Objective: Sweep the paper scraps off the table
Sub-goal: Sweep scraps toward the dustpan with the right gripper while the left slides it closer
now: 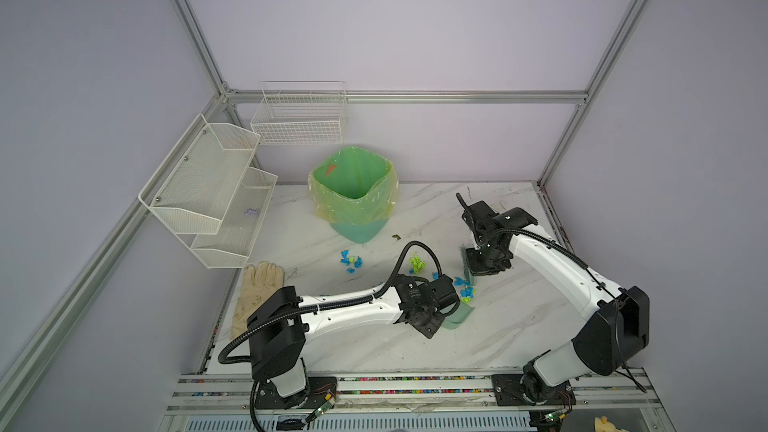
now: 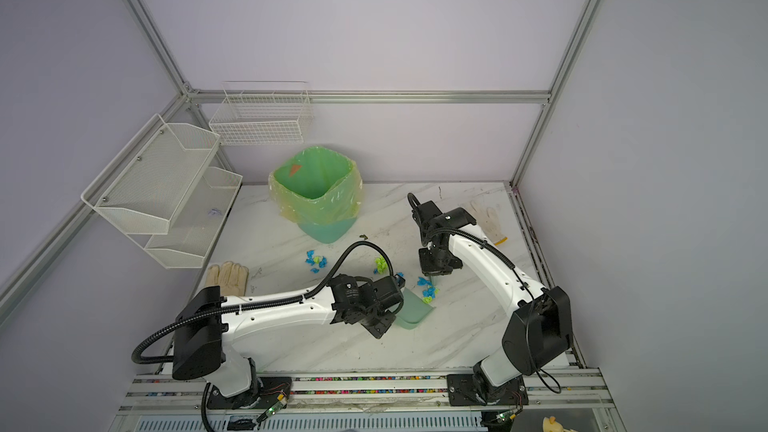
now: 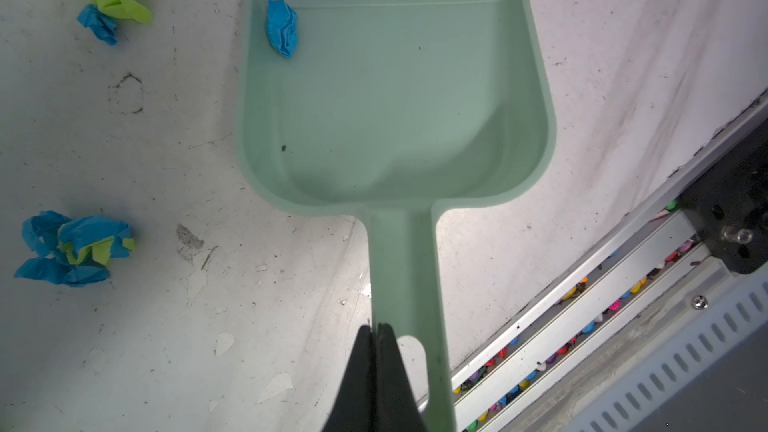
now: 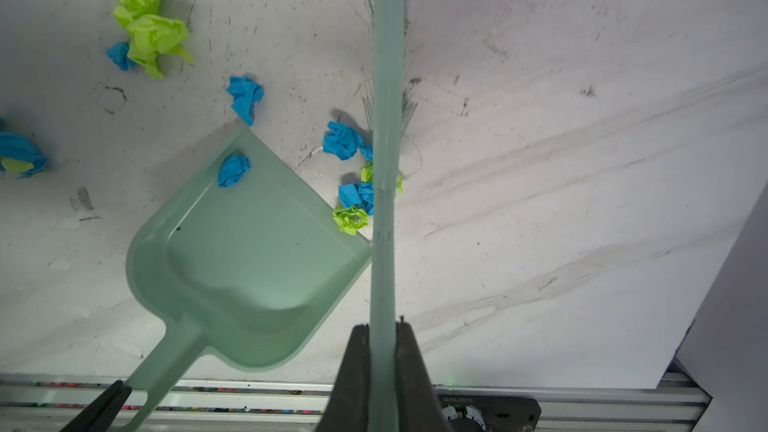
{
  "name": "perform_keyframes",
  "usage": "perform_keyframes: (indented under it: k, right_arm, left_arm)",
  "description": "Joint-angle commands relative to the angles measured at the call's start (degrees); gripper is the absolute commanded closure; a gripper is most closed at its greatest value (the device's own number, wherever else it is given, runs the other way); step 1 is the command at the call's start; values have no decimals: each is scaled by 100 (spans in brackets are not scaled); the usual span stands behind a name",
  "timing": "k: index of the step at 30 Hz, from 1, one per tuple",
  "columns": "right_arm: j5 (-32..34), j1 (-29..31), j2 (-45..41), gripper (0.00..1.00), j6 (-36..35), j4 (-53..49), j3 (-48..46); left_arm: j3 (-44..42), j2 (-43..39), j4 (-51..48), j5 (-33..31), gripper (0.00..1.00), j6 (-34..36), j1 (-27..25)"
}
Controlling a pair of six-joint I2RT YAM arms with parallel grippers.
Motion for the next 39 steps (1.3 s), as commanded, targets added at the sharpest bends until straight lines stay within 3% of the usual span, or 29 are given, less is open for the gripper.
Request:
perform_keyframes:
  k: [1, 9, 12, 17, 25, 35, 39]
  right_arm:
    - [-501, 105, -172, 100, 85, -163, -249]
    - [-1885, 405, -757, 100, 450, 91, -290]
    - [-2075, 464, -981, 100, 603, 106, -161]
    - [-1787, 465, -1324, 100, 1163, 133, 42]
    - [-643, 448, -1413, 100, 1621, 12, 546]
    - [-10, 262, -1258, 100, 1432, 133, 748]
    - [-81, -4, -1251, 100, 1345, 595, 586]
  left_arm:
    - [-173, 3, 176, 54, 100, 153, 87]
    - [-114, 151, 260, 86, 100, 250, 211]
    - [-69, 203, 280, 21, 100, 276, 219]
    - [-136, 184, 384, -149, 100, 264, 220]
    - [-343, -132, 589, -404, 100, 215, 220]
    - [-692, -735, 705, -846, 100, 109, 220]
    - [-718, -962, 729, -964, 100, 57, 221]
